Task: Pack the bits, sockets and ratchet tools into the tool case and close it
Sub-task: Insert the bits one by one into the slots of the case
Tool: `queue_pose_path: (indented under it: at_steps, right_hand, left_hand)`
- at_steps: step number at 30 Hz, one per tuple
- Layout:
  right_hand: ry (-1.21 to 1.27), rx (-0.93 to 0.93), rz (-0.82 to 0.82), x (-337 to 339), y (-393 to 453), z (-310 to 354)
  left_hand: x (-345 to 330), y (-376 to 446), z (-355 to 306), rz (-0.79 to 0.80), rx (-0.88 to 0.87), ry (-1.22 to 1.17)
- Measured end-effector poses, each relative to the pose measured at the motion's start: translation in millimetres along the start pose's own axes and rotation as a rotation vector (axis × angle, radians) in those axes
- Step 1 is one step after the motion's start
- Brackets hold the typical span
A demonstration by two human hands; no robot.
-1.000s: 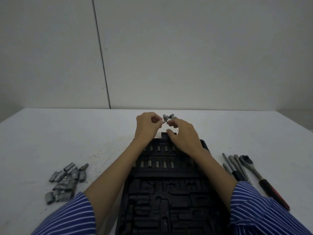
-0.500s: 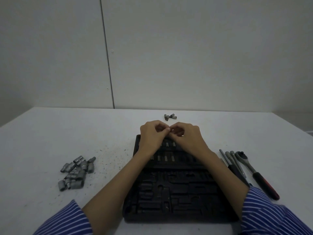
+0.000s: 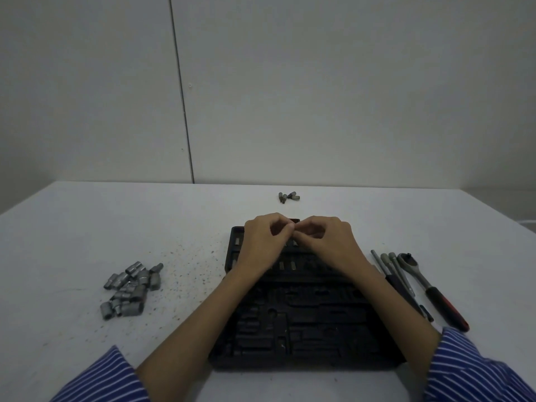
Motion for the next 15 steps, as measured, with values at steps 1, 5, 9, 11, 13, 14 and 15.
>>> queue_pose_path:
  at_steps: [1,5,9,11,13,14,15]
  right_hand:
    - [-0.016,-0.001,0.006,0,-2,-1]
    - [-0.076,-0.013,0.019,4,-11,-5]
    - [-0.131,-0.001,0.046,4,-26,-9]
    - [-0.149,0.014,0.035,3,-33,-10]
    - [-0.173,0.041,0.029,1,-35,-9]
    - [-0.18,0.051,0.031,0,-36,-9]
    - [-0.186,0.057,0.034,0,-37,-8]
  left_hand:
    - [-1,-1,0,0.008,-0.016,0.032]
    - [-11,-4,9,0.068,-0.064,0.2]
    - [-22,-8,18,0.14,-0.092,0.342]
    - [-23,-9,17,0.144,-0.109,0.373]
    - [-24,-9,16,0.154,-0.119,0.394]
    - [-25,-9,17,0.163,-0.12,0.401]
    - [-26,-9,17,0.171,-0.122,0.408]
Point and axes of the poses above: each hand's wrist, its own y-axis towards the middle knuckle, its own x-axis out of the back of the hand, z = x × y, the point moved 8 cm from there along y, towards the middle knuckle, and after that the axes turned 10 degrees about x, right-handed, at the moved point
